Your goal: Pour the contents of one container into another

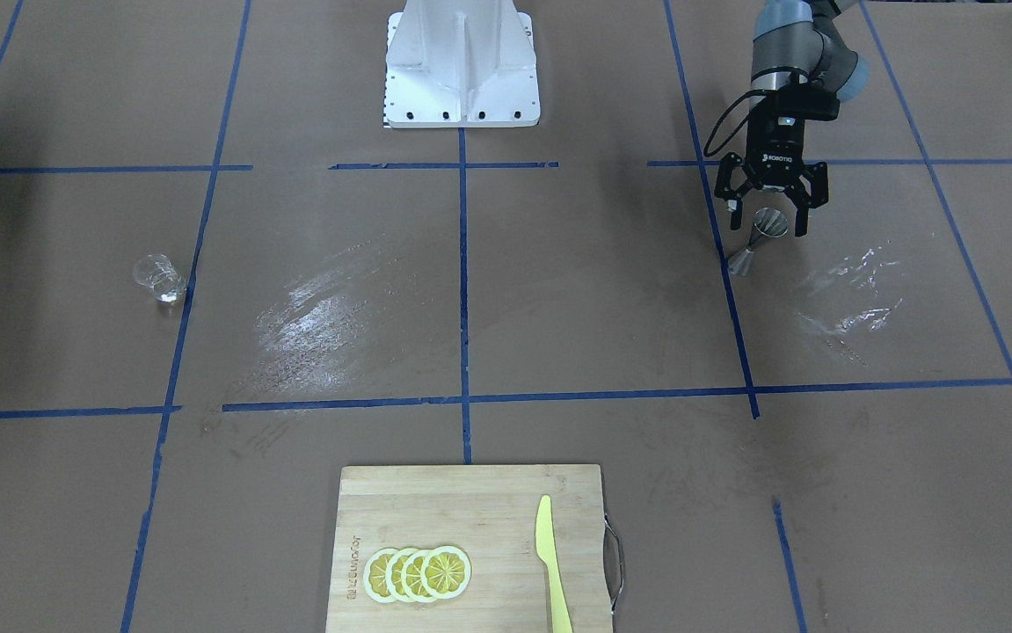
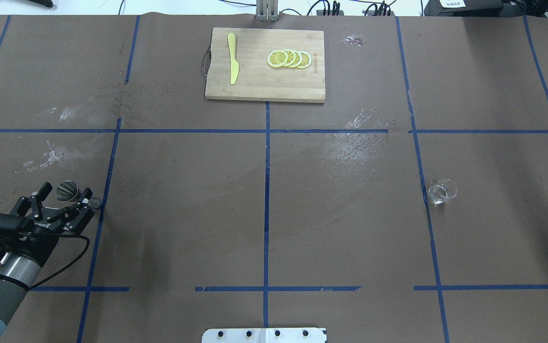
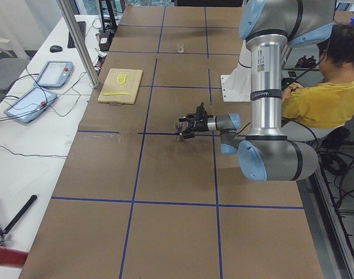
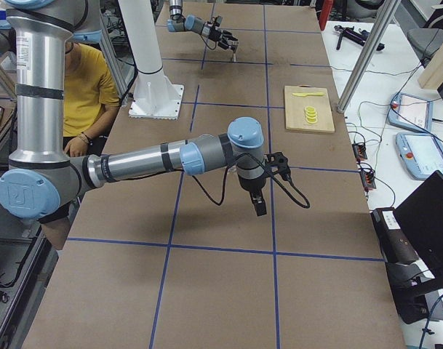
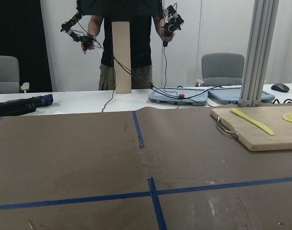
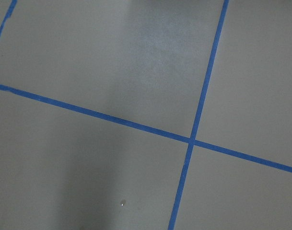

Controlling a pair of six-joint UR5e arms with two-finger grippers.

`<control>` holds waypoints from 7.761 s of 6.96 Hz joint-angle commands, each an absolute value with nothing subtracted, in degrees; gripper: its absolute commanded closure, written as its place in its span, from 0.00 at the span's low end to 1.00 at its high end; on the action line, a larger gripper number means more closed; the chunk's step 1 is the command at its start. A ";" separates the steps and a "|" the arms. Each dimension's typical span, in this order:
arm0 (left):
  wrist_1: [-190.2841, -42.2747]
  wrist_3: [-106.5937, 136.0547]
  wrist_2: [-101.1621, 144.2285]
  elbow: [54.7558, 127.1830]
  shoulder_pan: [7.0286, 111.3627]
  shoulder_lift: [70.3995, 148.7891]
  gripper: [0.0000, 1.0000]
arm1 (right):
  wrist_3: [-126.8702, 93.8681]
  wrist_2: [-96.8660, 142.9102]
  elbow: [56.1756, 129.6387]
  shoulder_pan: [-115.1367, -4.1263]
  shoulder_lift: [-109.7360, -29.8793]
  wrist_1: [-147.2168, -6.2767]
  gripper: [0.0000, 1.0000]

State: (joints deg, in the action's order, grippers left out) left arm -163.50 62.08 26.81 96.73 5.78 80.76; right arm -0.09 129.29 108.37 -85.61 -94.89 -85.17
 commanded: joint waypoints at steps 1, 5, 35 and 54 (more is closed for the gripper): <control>-163.48 63.80 26.81 93.45 5.36 82.25 0.00 | -0.09 129.29 108.37 -85.61 -94.92 -85.17 0.00; -163.56 63.90 26.81 90.88 5.36 84.29 0.37 | -0.09 129.29 108.46 -85.61 -95.01 -85.17 0.00; -153.89 4.92 94.66 88.78 26.37 126.21 1.00 | -5.75 130.96 112.56 -83.25 -94.13 -84.90 0.00; -155.04 5.27 94.22 89.21 26.28 125.16 1.00 | -77.34 32.79 100.30 -10.29 -99.33 -38.94 0.00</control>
State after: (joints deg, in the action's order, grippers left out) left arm -154.87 5.25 94.22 89.19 26.29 125.20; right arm -76.63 34.27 102.70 -11.00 -100.50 -39.00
